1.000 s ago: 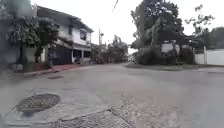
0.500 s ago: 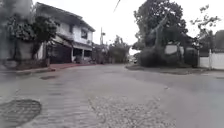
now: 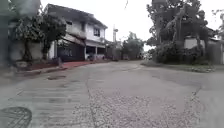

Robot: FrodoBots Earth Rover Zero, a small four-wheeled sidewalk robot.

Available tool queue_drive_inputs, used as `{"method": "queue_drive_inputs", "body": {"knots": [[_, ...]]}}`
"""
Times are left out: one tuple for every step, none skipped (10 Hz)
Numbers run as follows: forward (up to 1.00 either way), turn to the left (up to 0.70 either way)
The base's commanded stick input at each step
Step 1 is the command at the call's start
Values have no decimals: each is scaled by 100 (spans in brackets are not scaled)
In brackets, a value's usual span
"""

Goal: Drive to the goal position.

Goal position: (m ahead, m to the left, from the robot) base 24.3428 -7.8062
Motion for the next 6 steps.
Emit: {"method": "queue_drive_inputs", "body": {"knots": [[100, 0], [100, 2], [100, 5], [100, 0], [100, 0], [100, 0]]}}
